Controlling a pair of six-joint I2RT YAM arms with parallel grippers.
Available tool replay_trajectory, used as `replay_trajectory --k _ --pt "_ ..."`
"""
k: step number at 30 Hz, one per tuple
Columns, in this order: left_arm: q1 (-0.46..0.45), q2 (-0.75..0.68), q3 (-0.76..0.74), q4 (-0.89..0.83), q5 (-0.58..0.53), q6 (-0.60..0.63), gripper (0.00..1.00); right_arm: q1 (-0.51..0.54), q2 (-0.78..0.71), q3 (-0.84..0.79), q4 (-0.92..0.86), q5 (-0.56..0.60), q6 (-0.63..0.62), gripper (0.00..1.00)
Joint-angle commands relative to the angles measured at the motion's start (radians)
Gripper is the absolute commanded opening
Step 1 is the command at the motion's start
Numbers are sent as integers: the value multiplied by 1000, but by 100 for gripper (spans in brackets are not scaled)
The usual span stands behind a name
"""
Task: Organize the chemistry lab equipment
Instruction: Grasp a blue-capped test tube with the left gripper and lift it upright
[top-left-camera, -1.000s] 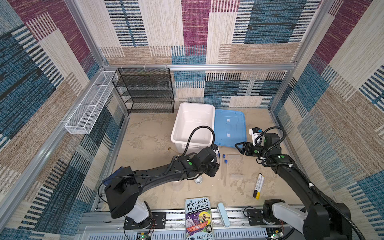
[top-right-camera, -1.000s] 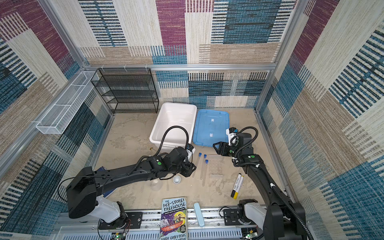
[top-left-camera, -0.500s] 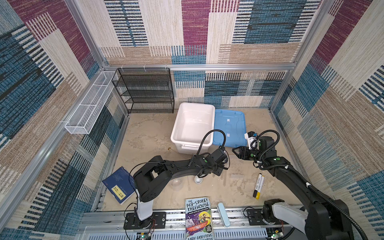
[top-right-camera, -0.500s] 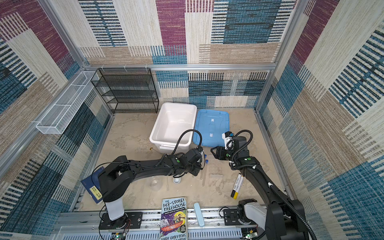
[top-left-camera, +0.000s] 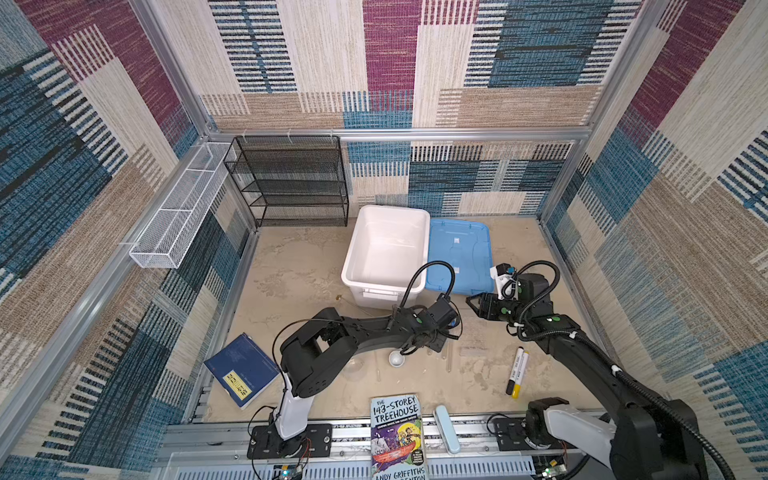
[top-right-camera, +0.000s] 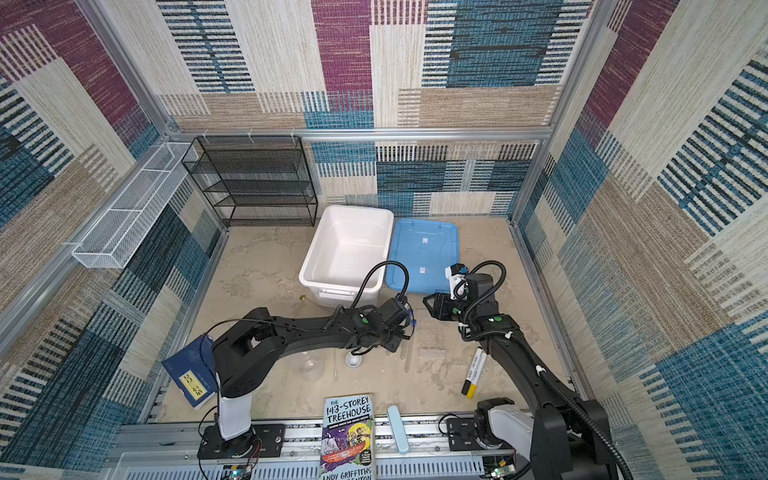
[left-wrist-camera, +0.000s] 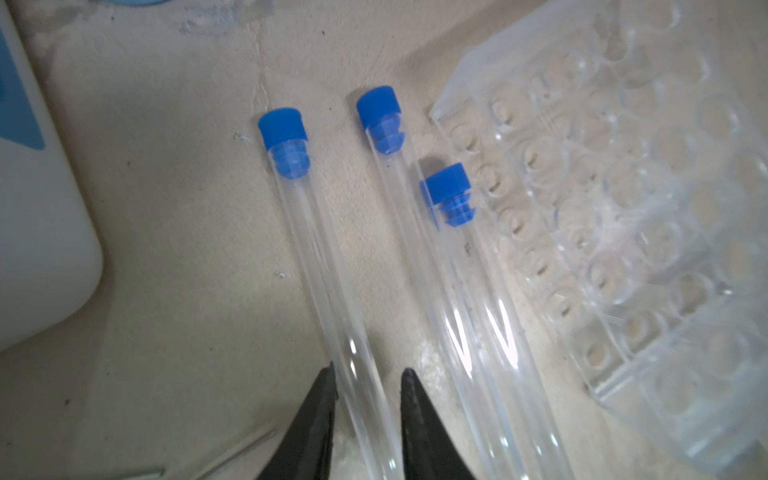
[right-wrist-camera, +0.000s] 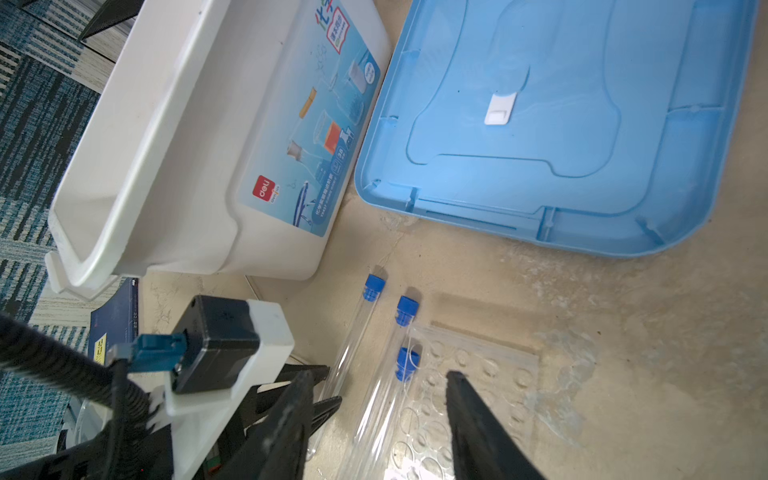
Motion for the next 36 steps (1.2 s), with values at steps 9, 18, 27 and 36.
replay_trajectory --k 9,18,27,36 --pt "-9 37 64 -130 -24 -42 26 1 -17 -11 31 21 14 54" --pt "-10 70 96 -166 -31 -50 21 1 -7 -7 37 29 20 56" --pt "4 42 67 -105 -14 -56 14 1 9 -12 55 15 21 56" --pt "15 -91 -53 131 24 9 9 0 16 26 70 -56 42 63"
